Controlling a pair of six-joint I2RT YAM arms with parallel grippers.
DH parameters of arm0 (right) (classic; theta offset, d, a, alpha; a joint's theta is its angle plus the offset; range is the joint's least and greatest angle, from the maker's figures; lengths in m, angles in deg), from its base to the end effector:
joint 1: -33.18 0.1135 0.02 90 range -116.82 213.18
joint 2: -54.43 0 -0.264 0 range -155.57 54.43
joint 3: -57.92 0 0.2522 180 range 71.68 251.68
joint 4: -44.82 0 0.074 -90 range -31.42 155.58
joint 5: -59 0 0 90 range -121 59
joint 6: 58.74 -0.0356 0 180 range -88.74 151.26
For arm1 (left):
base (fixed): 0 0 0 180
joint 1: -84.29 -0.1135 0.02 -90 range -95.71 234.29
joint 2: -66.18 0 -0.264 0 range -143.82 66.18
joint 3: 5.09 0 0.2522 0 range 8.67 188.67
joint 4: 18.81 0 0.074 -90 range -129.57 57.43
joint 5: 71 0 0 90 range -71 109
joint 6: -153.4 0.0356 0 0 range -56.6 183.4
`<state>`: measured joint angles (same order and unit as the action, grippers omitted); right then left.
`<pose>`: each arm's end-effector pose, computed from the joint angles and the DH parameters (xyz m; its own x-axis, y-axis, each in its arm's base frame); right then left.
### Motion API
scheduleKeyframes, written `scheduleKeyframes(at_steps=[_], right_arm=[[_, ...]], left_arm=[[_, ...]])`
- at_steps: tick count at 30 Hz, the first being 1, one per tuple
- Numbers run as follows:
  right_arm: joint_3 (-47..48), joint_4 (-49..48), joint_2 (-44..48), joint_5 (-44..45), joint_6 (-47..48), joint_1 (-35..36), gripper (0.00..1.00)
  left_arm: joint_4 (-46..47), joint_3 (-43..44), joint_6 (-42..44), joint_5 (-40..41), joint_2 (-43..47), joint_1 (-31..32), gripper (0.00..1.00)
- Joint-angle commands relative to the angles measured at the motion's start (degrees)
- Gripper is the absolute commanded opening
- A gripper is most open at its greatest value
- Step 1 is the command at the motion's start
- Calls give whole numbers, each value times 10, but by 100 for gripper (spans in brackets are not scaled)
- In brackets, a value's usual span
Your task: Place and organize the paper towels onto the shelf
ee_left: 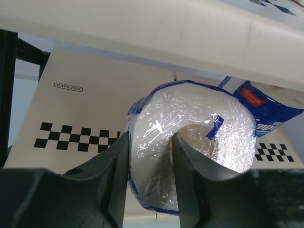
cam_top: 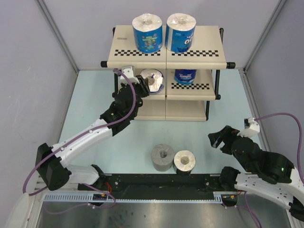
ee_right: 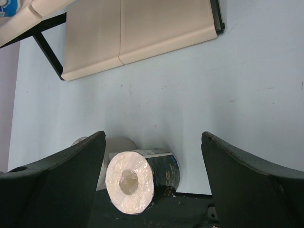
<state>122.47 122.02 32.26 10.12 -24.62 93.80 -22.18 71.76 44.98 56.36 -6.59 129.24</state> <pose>0.0423 0.0274 0.3255 -0.4813 0.4163 -0.7714 0.0123 0.8831 0.4690 0.2245 -0.1936 0.3849 -0.0334 -0.3215 -0.9463 0.1281 0.9377 -0.3231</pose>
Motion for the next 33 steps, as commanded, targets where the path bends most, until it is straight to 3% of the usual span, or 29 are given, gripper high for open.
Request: scheduleKeyframes(at_steps=[1, 5, 11, 19, 24, 28, 32, 33], right_arm=[[14, -2, 2, 14, -4, -2, 86], [14, 0, 1, 15, -5, -3, 87], [14, 1, 6, 12, -5, -2, 87], [13, 0, 4, 15, -7, -2, 87], [13, -23, -2, 20, 16, -2, 87], [13, -108, -27, 23, 55, -2, 87], [13, -204, -80, 54, 110, -3, 79], [12, -227, -93, 62, 119, -2, 82]], left_arm=[[60, 15, -4, 8, -6, -4, 45], [60, 14, -3, 13, -16, -4, 63], [54, 17, -7, 12, -22, -4, 81], [35, 4, -14, 2, 11, -4, 86], [23, -46, -31, -14, 82, -4, 88], [23, -96, -57, -33, 130, -4, 94], [43, -143, -69, -63, 154, -7, 98], [55, -148, -71, -80, 156, -9, 98]])
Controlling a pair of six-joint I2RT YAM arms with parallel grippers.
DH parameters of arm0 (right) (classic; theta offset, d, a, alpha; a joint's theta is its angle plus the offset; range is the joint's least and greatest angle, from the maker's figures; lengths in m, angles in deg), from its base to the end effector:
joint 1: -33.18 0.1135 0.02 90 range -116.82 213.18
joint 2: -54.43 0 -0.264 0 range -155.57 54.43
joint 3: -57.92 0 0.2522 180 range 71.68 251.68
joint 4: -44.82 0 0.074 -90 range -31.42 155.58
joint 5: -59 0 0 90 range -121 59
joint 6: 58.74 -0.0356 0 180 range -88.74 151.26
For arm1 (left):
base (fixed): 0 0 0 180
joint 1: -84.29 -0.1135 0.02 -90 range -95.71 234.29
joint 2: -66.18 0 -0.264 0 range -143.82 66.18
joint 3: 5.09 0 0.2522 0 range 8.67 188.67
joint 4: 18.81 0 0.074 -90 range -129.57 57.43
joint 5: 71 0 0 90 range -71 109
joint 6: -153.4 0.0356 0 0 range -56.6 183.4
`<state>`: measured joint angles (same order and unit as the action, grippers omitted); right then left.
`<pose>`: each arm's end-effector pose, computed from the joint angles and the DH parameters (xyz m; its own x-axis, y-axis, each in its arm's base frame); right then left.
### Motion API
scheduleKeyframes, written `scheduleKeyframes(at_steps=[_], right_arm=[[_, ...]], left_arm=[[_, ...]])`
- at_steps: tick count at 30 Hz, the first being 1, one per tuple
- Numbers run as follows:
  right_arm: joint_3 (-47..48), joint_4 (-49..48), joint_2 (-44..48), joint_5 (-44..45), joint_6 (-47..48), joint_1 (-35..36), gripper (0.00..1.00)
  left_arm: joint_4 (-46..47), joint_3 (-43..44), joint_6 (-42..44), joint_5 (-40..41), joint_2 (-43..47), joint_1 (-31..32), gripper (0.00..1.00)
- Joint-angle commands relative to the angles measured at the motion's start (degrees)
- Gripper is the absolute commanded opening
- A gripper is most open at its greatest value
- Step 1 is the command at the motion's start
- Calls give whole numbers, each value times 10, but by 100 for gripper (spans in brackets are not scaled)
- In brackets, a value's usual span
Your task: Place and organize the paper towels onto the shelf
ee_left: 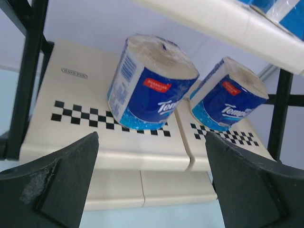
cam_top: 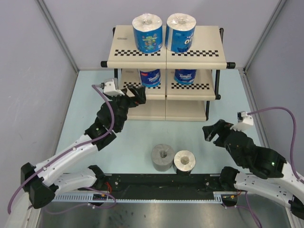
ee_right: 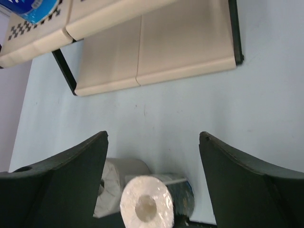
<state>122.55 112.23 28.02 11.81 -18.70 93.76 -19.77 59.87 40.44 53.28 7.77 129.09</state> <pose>0.0550 0.0483 0.3381 -0.4202 0.3982 -0.8154 -0.0402 0.8895 0.4552 0.1810 -0.1515 0.3772 -0.0083 -0.4460 -0.8950 0.1968 0.8768 -0.4388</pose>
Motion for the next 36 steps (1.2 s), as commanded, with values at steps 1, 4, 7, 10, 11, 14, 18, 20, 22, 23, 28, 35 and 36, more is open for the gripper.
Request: scheduleKeyframes(at_steps=[1, 4, 7, 10, 11, 14, 18, 20, 22, 23, 28, 35, 36], right_arm=[[8, -171, -62, 53, 77, -4, 86], [-3, -266, -106, 65, 121, -26, 87], [-16, -352, -129, 46, 122, -60, 75], [-52, -475, -133, -48, 151, -124, 69], [-74, -506, -136, -74, 158, -158, 68], [-91, -593, -159, -162, 135, -227, 58], [-92, -662, -208, -273, 101, -297, 46], [-91, -687, -234, -321, 84, -319, 30], [-91, -723, -256, -337, 78, -339, 20], [-91, -732, -262, -335, 78, -343, 18], [-89, -764, -297, -280, 87, -349, 11], [-89, -828, -363, -222, 77, -355, 5], [-89, -840, -368, -200, 72, -355, 4]], left_arm=[[31, -34, -40, -73, 11, -15, 99], [21, -37, -91, -125, 4, -46, 98], [30, -50, -133, -176, 1, -82, 98], [55, -60, -151, -202, 6, -108, 98], [61, -62, -152, -212, 7, -113, 97], [73, -61, -160, -228, 1, -127, 95], [99, -62, -171, -250, -14, -142, 88], [111, -63, -174, -258, -20, -147, 81], [125, -62, -176, -262, -27, -152, 74], [128, -61, -177, -260, -28, -154, 70], [139, -59, -189, -252, -49, -167, 40], [158, -56, -212, -248, -78, -184, 0], [162, -57, -219, -248, -79, -188, 0]])
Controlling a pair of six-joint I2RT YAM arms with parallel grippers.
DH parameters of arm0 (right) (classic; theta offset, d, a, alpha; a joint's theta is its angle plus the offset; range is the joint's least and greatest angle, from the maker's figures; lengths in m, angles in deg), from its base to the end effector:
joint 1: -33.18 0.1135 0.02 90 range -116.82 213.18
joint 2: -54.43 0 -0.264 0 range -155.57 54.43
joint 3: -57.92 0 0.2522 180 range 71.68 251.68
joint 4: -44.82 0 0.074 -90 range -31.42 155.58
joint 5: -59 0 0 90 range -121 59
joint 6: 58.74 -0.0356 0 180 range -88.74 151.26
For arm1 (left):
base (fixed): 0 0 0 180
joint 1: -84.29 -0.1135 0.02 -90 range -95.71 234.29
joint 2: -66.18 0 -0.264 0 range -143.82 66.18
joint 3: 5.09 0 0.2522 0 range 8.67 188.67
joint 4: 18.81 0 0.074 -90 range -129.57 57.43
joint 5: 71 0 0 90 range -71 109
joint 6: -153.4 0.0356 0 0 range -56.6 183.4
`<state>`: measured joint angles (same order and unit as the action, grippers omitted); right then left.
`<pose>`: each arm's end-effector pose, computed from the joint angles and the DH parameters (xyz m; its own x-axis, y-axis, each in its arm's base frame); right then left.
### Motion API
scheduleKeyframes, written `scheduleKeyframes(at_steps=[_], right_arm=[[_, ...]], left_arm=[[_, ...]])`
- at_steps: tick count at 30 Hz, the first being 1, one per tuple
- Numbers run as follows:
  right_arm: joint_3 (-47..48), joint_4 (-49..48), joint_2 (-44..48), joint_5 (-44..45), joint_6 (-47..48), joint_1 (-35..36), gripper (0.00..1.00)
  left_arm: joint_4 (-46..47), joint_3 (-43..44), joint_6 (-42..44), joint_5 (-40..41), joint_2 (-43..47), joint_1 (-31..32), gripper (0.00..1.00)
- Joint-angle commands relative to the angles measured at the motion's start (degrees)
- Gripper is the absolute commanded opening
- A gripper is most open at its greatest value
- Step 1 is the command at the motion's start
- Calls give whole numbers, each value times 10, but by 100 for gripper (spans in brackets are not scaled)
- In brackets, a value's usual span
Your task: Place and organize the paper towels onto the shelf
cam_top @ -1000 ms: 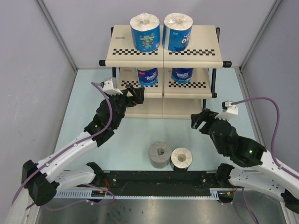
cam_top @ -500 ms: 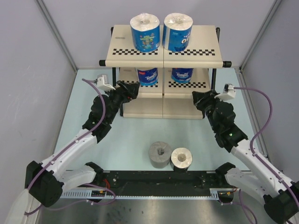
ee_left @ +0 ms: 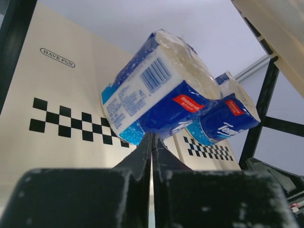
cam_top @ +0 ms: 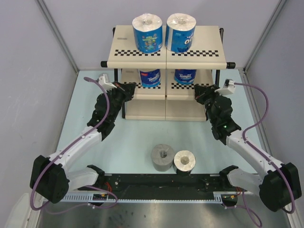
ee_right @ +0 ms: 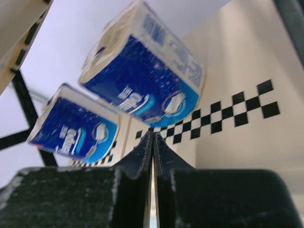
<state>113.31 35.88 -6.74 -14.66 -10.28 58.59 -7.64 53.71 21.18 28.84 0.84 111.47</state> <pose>0.2316 0.0989 0.3253 -0.0675 0.6724 -0.7371 -0.1513 0.7233 0.6737 0.2422 -0.1175 0.3335 -0.1474 -0.6686 -0.7289 0.2693 0.6819 -0.6800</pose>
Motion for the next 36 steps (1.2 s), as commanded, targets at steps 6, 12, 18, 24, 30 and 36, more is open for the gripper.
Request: scheduleKeyframes(at_steps=[6, 12, 18, 24, 30, 36], right_arm=[[4, -142, -60, 142, -26, -4, 0], [4, -236, -103, 167, -19, -19, 0], [8, -300, -153, 153, -25, -48, 0], [36, -313, -200, 98, -43, -76, 0], [65, -323, -236, 75, -42, -85, 0], [88, -336, -268, 60, -50, -89, 0]], left_arm=[[79, 5, -47, 2, -32, -22, 0], [108, 15, -58, 3, -58, -36, 0], [129, 35, -60, -7, -96, -47, 0], [145, 54, -58, -19, -124, -50, 0], [159, 66, -57, -22, -144, -51, 0], [166, 77, -59, -23, -164, -55, 0]])
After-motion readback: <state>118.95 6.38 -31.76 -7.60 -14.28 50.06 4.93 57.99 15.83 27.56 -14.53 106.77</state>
